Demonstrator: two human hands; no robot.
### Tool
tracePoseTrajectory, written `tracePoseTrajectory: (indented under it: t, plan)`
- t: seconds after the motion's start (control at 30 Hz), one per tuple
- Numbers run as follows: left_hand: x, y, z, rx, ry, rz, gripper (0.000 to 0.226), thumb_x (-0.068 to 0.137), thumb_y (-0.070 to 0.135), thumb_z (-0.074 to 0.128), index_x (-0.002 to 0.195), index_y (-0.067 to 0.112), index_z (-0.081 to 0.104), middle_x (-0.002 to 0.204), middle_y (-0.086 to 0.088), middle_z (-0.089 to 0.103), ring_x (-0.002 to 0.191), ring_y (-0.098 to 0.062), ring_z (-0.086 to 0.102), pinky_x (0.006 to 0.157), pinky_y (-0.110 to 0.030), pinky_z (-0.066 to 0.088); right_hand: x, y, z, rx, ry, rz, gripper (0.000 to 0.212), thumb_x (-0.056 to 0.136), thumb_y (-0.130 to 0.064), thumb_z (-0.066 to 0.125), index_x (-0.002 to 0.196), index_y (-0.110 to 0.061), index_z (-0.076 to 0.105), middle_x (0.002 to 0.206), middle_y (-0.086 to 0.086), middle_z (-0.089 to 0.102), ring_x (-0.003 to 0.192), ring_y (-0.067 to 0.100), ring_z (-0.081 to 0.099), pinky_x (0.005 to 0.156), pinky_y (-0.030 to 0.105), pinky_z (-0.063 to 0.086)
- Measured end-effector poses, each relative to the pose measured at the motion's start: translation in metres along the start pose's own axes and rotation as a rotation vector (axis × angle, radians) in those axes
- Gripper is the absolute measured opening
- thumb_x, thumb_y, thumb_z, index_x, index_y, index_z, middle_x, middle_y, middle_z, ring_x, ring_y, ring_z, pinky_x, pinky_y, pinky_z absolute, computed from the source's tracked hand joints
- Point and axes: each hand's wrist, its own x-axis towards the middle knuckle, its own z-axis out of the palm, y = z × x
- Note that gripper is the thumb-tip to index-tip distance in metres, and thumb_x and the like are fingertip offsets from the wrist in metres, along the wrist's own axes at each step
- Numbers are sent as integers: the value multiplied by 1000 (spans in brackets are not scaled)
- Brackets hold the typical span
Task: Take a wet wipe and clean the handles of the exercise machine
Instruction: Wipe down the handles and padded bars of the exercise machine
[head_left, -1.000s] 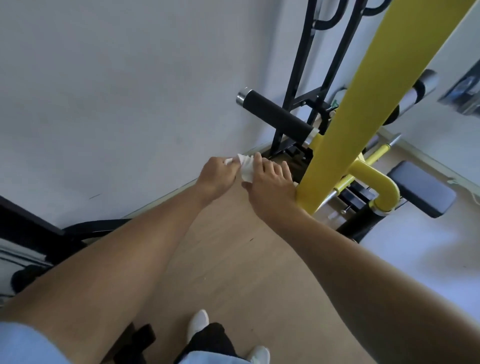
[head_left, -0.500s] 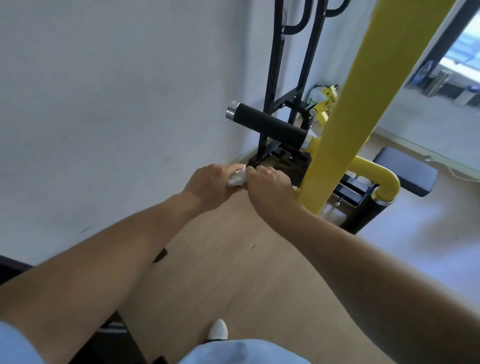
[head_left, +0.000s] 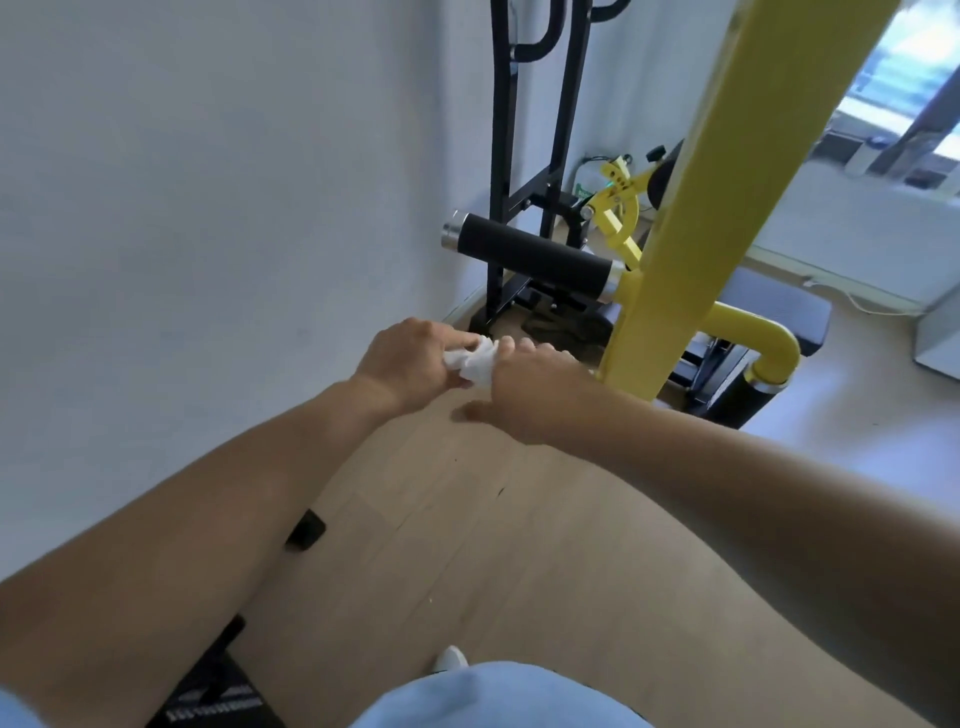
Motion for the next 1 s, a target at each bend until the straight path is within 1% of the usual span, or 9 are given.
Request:
tracePoseTrajectory:
  t: [0.07,0.17,0.27,0.37,0.5,0.57,0.67,0.87,1.0]
  plan:
    - [-1,-5,-5,-14,-72,-4,39,81,46,74,119,44,68,94,3,75,80,-22,67,70,-40,57,1,4,0,-72,99,-54,59,97,-56,50,142,-18,49,127,6,57,118,26,53,88,33,42]
    - [-1,-8,-8,-4,-135,1,50,79,30,79,126,39,66,100,2,75,83,-23,66,76,-44,58,12,1,4,-135,189,-51,39,102,-32,53,137,-14,57,123,10,53,115,26,50,88,33,42]
    - [1,-11,-5,-3,-106,32,40,86,44,70,126,39,65,100,3,75,84,-21,66,76,-42,58,10,-2,3,-89,186,-45,34,102,-19,53,135,-12,55,118,10,57,110,25,57,83,32,45]
    - [0,-12,-3,-40,-48,21,47,88,49,69,132,34,63,105,0,75,89,-23,67,80,-41,57,-2,8,-1,-179,175,-12,29,101,-16,51,130,-16,56,88,5,53,88,23,55,70,30,40]
    - [0,-9,-3,-65,-17,4,43,86,44,74,127,32,68,102,-1,77,68,-15,59,76,-37,58,7,9,-9,-226,117,-1,28,100,-17,53,127,-20,58,69,0,39,69,18,48,63,30,40]
    - [2,-7,-5,-56,-44,28,35,90,48,67,121,32,72,94,1,78,64,-11,60,71,-38,59,15,-4,-6,-129,111,-23,24,102,-17,51,124,-13,61,74,-3,51,68,18,53,63,30,40]
    - [4,-3,-14,10,-83,63,23,93,47,63,103,32,76,72,3,71,61,-18,64,61,-36,56,12,-11,0,-82,182,-63,25,104,-16,48,124,-7,60,95,4,65,89,22,67,68,28,44]
    - [6,-4,-12,14,-58,-40,37,86,39,75,123,37,69,83,0,74,65,-17,59,65,-28,45,-12,15,-10,-328,145,-70,30,105,-15,43,133,-16,53,67,1,36,70,19,50,60,30,40]
    - [6,-1,-15,-49,-96,-12,27,91,52,63,114,42,73,69,9,68,57,-11,62,60,-28,47,3,-5,7,-252,301,-119,31,107,-17,33,129,-9,53,103,3,64,91,21,68,65,32,47]
